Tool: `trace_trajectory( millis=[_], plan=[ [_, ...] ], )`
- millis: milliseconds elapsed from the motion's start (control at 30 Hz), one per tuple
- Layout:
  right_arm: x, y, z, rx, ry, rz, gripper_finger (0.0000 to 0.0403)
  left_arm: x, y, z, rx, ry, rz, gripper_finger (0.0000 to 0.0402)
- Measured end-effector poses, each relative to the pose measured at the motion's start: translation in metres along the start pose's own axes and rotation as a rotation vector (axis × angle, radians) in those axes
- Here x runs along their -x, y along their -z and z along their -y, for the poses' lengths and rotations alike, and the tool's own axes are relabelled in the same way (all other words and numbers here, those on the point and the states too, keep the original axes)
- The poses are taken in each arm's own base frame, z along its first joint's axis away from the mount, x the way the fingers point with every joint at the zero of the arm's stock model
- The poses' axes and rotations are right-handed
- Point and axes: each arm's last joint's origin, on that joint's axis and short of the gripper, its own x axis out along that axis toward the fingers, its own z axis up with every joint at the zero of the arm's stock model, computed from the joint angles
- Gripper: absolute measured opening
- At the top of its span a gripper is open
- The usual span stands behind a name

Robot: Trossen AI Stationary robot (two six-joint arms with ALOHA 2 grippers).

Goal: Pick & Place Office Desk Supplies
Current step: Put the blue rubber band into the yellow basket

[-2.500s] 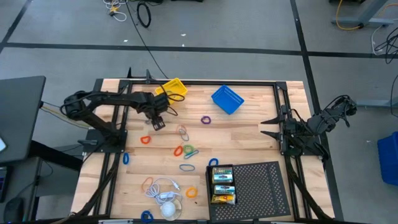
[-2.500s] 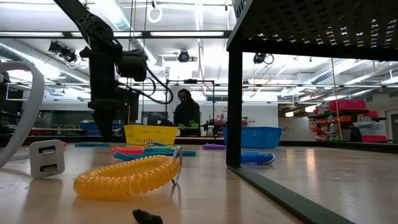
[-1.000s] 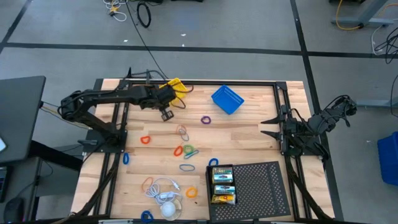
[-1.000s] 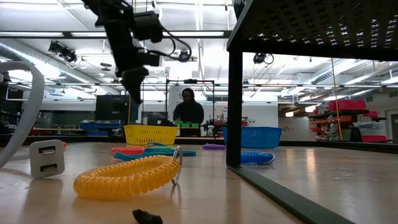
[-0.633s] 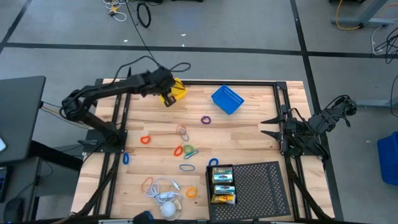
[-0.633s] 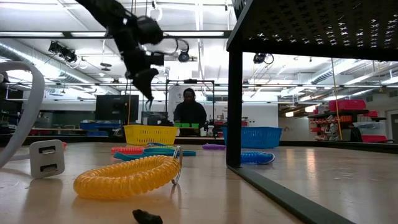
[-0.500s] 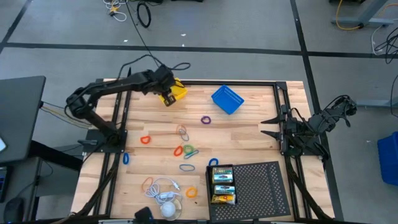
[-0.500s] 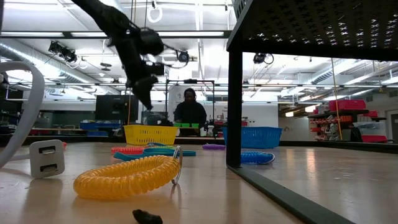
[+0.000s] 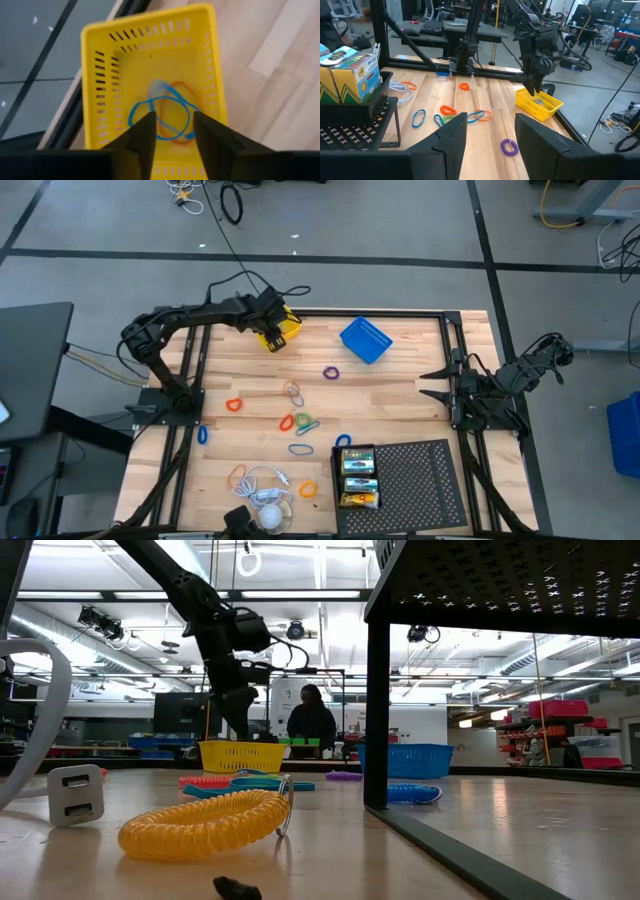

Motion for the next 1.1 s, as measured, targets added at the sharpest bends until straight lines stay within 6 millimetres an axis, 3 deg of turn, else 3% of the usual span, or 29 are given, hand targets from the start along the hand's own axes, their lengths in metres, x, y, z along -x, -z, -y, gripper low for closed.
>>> trace_trajectory(
  millis=[200, 367, 867, 1100],
  plan=[
    [0.000, 0.000, 0.000, 0.000, 0.000, 0.000, 0.0176, 0.006, -0.002, 0.001, -0.014, 0.005, 0.022, 0.0198],
    [0.000, 0.000, 0.000, 0.000, 0.001, 0.000, 0.0176, 0.007, -0.003, 0.010, -0.042, 0.168, 0.053, 0.0210],
    [0.000, 0.000, 0.001, 0.000, 0.029, -0.002, 0.0176, 0.042, 0.003, 0.127, -0.487, 0.416, 0.052, 0.0208],
    [0.000, 0.000, 0.001, -0.005, 0.030, -0.002, 0.0176, 0.050, 0.000, 0.157, -0.464, 0.446, 0.130, 0.0204]
  ],
)
